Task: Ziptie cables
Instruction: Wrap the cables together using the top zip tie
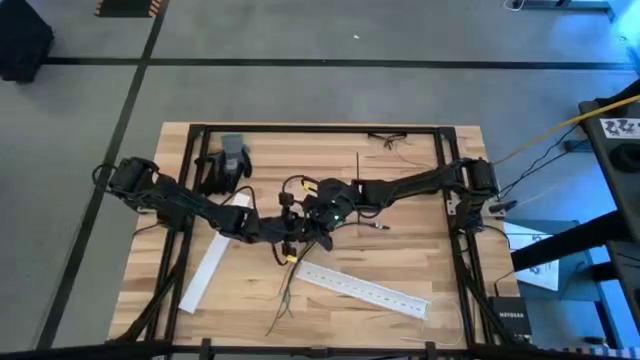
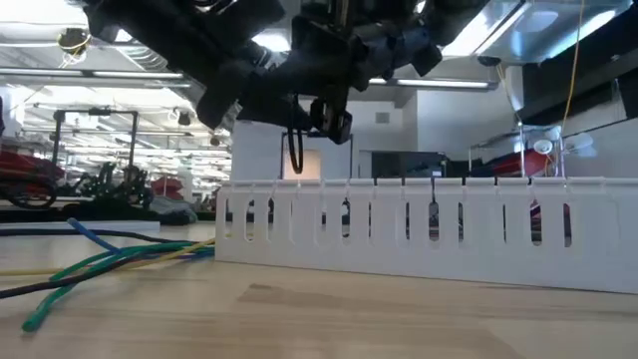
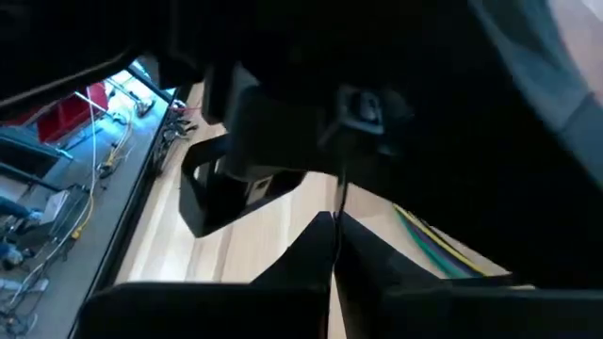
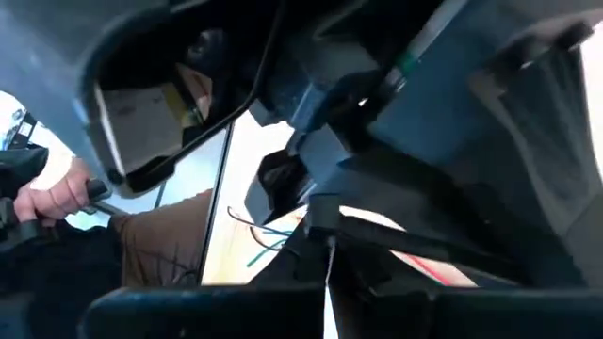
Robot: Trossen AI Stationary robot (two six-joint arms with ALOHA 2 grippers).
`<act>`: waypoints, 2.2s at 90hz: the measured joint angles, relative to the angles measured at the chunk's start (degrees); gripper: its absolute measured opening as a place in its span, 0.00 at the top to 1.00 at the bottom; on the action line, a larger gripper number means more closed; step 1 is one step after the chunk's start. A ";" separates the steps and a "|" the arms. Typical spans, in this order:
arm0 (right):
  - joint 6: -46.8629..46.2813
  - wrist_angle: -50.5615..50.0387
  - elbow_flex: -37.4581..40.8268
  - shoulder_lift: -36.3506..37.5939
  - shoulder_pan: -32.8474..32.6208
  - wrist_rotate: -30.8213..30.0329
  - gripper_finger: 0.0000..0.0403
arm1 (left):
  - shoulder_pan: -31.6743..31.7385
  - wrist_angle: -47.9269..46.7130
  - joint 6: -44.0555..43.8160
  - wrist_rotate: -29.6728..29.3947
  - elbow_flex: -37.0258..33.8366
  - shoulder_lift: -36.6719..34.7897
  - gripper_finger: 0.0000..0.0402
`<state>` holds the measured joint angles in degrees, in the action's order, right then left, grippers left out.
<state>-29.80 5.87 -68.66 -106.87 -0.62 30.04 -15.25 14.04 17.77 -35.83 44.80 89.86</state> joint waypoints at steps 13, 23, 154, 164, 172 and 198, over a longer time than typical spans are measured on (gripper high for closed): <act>-0.07 -0.02 0.02 0.00 0.00 0.20 1.00 | -0.06 0.07 0.44 -0.29 0.00 0.00 1.00; -0.29 -0.65 0.02 -0.01 0.00 0.63 1.00 | -0.42 0.07 0.87 -1.09 0.00 -0.02 1.00; -9.91 -2.84 0.07 -0.09 2.34 8.08 1.00 | -8.89 9.61 24.60 -13.73 0.02 -0.08 1.00; -7.98 -2.84 0.07 -0.09 2.66 7.46 1.00 | -8.97 9.13 23.24 -13.71 0.02 -0.07 1.00; -5.83 -2.98 0.07 -0.09 2.91 7.04 1.00 | -8.39 8.43 20.81 -13.59 0.02 -0.09 1.00; -3.48 -3.00 0.07 -0.09 2.12 6.55 1.00 | -7.18 7.03 17.63 -13.10 0.00 -0.07 1.00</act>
<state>-33.28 2.87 -68.60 -106.96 1.50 36.59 -22.43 21.06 35.39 -48.93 44.80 89.80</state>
